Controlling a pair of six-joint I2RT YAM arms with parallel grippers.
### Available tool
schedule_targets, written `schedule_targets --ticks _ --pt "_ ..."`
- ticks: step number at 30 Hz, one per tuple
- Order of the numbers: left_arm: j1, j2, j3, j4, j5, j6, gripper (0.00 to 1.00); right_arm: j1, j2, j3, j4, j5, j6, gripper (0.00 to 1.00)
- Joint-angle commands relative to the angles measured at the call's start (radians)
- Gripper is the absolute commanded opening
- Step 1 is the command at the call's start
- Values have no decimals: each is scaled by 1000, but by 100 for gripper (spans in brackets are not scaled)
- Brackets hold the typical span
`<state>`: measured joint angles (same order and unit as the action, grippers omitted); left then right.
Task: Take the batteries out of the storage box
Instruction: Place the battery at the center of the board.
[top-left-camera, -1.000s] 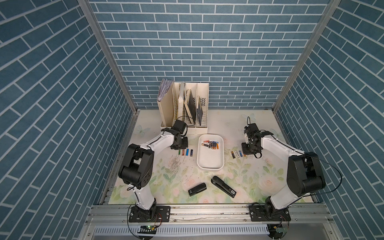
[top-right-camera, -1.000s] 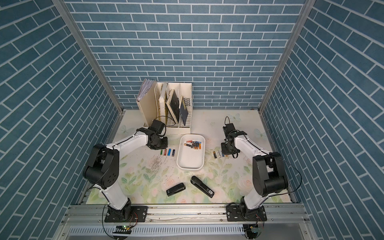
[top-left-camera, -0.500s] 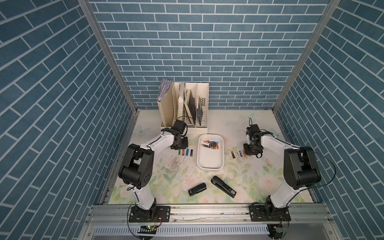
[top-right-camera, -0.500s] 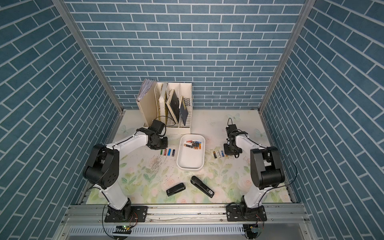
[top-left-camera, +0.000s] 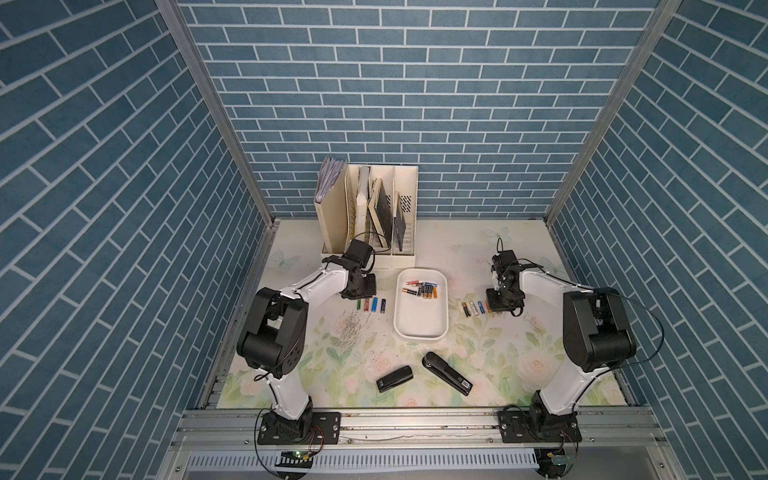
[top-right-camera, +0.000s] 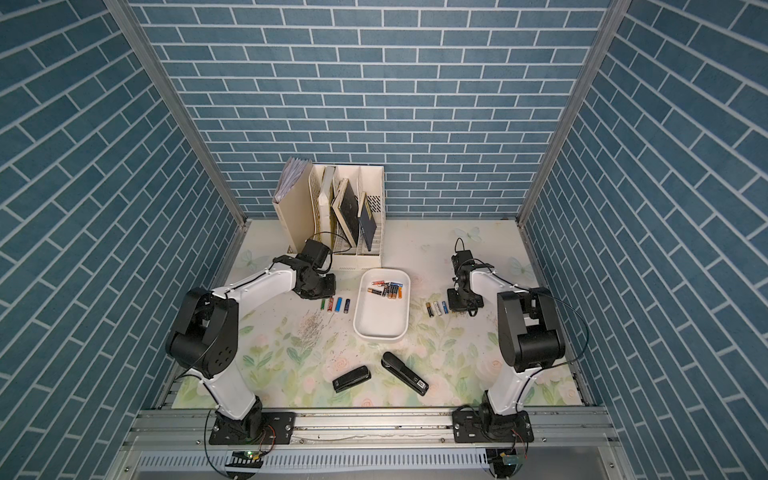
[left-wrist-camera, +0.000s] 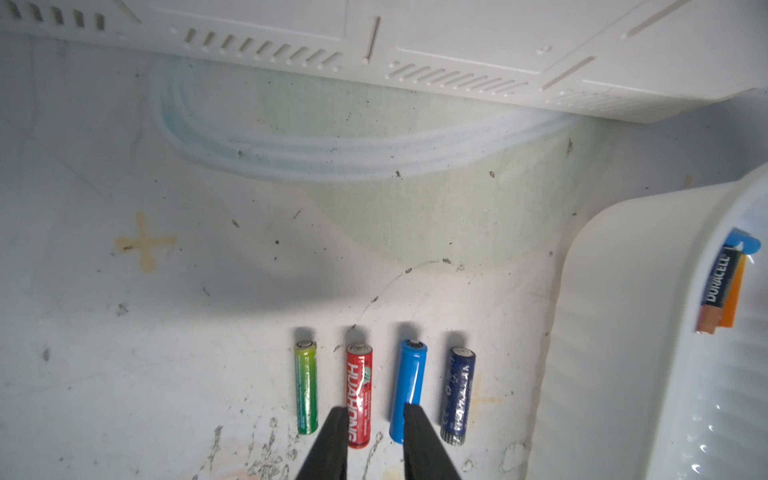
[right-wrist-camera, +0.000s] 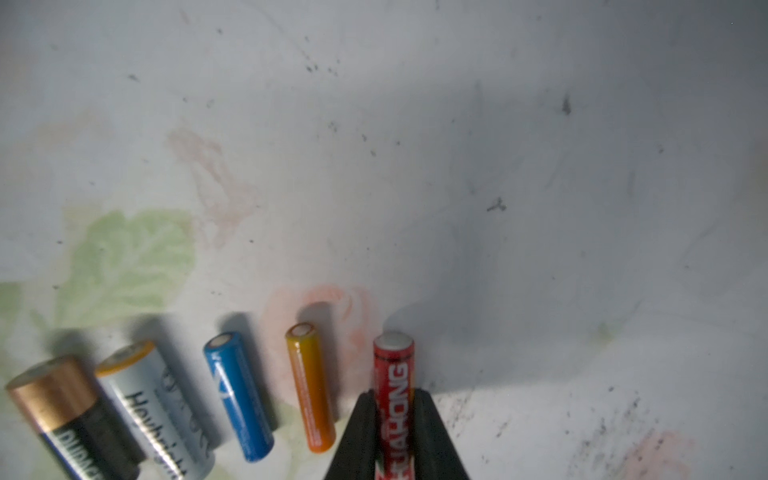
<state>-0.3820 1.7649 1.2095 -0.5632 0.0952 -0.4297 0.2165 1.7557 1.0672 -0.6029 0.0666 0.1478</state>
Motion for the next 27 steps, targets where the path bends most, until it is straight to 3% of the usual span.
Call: schedule_targets --ticks 1,27 --pt "-4 -10 -6 -12 -3 6 29 -6 28 13 -2 -9 -36 18" --pt "-3 -21 2 -21 -9 2 29 -6 10 26 -15 -6 -33 25"
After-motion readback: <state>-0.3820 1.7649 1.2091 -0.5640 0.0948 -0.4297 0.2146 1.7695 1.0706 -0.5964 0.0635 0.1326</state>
